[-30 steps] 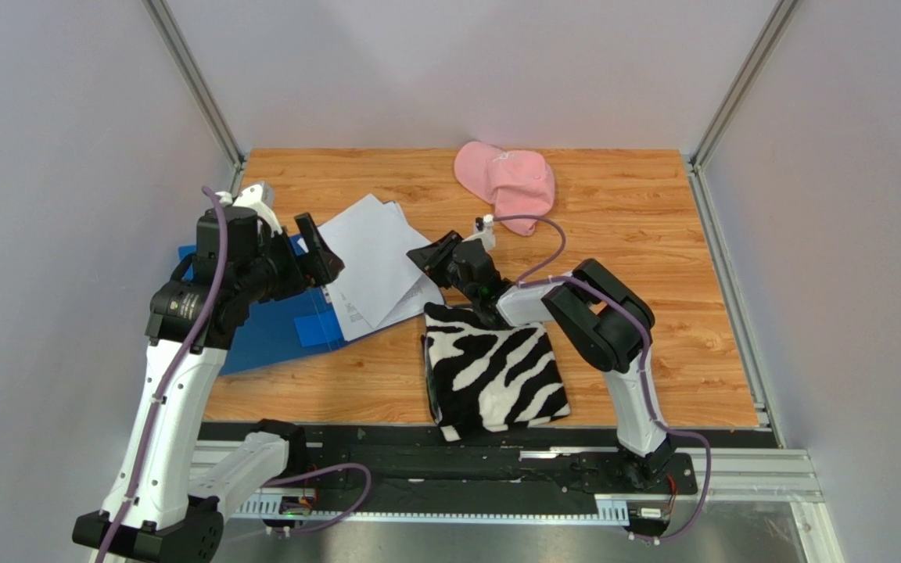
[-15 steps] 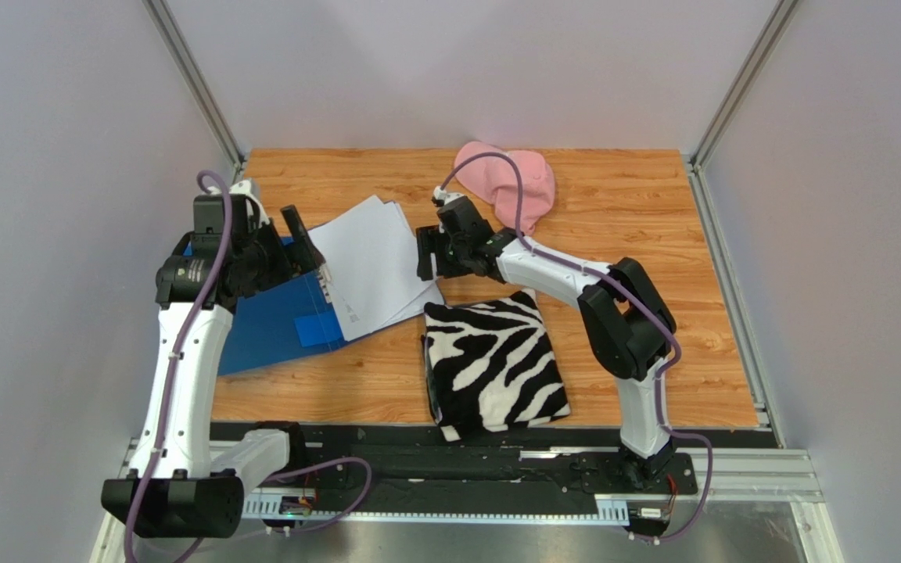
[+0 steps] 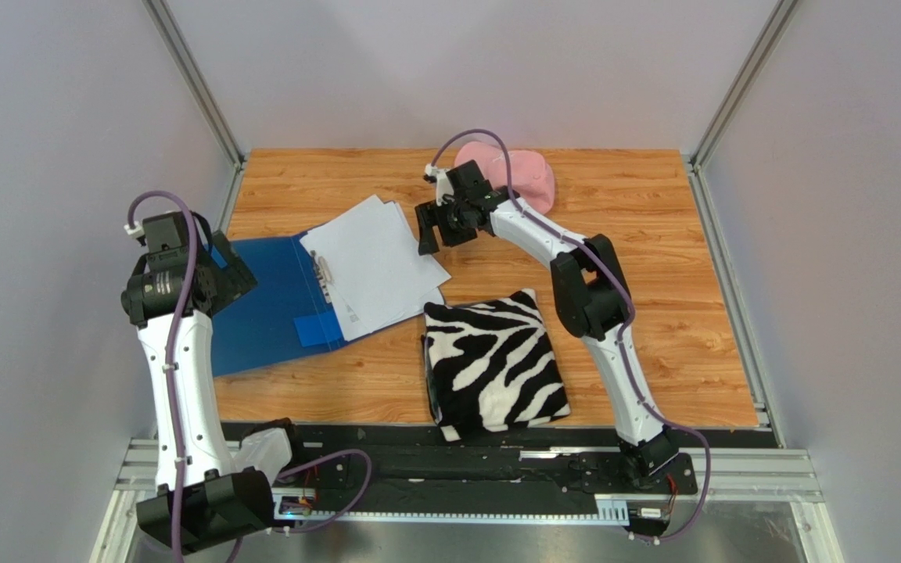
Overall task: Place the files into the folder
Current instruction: Adjust the file in the spring clip on the folder.
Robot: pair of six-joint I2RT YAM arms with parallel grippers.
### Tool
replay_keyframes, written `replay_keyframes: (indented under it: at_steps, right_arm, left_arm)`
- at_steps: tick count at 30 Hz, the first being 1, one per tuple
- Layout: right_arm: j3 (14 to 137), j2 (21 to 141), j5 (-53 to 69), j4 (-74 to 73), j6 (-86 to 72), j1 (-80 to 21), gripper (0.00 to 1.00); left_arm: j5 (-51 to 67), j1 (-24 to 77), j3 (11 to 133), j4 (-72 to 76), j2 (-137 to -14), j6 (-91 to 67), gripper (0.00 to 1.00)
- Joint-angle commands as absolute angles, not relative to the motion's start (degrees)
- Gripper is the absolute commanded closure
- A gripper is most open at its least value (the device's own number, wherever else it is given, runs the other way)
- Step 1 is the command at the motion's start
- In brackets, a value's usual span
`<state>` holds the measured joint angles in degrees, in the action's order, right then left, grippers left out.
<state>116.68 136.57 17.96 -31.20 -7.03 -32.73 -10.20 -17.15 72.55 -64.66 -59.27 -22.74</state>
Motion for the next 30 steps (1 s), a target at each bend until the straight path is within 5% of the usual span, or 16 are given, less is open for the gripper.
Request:
replay_keyframes:
  at_steps: [1,16,23,30]
  right_arm:
    - [121.29,139.92,24.96,-34.28,-5.01,-32.17,0.25]
    - [106.79,132.63,23.30,-27.24,-13.53,-35.33,0.37]
    - [103.10,129.82,17.07,-26.46,-19.24,-37.88,0.53]
    - [102.04,128.76,17.58,-26.72,-20.22,-39.46,0.51]
  left_arm:
    - [-17.39,-20.82,70.15,-64.07,-57.57,-21.53,0.01]
    - [-10.46,-22.68,67.76,-59.94,-60.21,-26.10,0.01]
    - [-13.10,-22.68,68.55,-61.00,-58.54,-23.64,0.02]
    - [-12.49,-22.68,67.86,-61.17,-57.92,-23.20,0.02]
